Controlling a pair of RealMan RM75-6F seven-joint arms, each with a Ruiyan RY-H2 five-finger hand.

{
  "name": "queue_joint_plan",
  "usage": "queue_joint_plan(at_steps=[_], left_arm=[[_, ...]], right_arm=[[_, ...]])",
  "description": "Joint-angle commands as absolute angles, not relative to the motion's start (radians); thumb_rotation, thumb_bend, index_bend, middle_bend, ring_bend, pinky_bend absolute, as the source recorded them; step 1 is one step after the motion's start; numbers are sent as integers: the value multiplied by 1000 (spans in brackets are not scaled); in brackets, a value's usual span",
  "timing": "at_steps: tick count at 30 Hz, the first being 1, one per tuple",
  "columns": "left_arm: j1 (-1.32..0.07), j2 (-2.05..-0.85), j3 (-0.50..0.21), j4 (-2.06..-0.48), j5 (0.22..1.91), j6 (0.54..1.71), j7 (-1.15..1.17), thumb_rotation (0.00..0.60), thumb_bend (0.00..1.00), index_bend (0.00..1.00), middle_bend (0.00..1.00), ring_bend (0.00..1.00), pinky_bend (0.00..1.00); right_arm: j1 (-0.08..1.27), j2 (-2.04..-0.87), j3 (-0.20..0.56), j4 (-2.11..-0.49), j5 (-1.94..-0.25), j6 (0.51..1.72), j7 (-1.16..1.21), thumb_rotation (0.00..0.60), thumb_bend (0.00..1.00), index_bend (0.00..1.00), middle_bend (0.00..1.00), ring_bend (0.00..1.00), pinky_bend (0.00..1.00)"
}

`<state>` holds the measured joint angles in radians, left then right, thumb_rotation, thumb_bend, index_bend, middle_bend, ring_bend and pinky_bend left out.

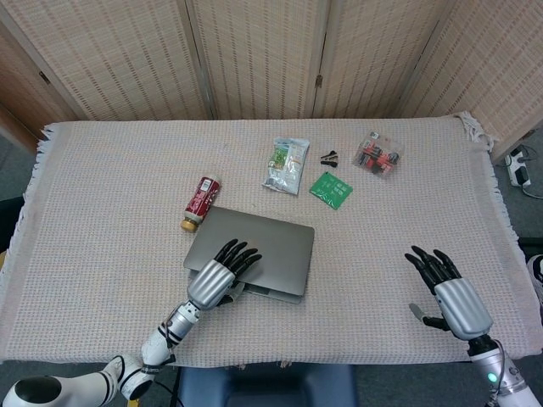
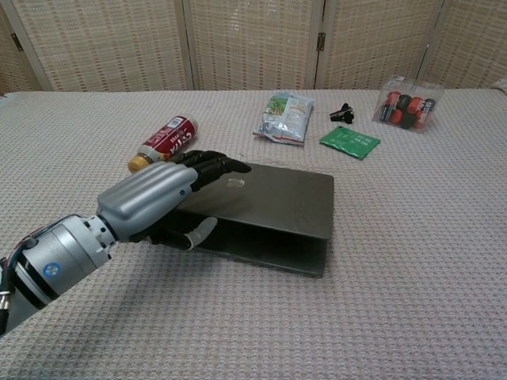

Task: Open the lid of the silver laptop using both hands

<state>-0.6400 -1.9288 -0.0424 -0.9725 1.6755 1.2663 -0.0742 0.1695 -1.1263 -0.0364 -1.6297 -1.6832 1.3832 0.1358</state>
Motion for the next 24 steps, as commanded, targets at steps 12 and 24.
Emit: queue_joint_plan(at_steps=[12, 24], left_arm=[[-745, -1959, -133, -932, 1653, 1254, -90, 600, 685, 116, 158, 61, 0], [-811, -1936, -176, -972, 1616, 1206, -30, 600, 687, 99, 158, 42, 0]], right_arm=[[342, -1154, -109, -1664, -1809, 1143, 221, 600, 884, 0, 71, 151, 77], [563, -1291, -20, -1653, -1703, 843, 204, 600, 909, 0, 32, 79, 0]])
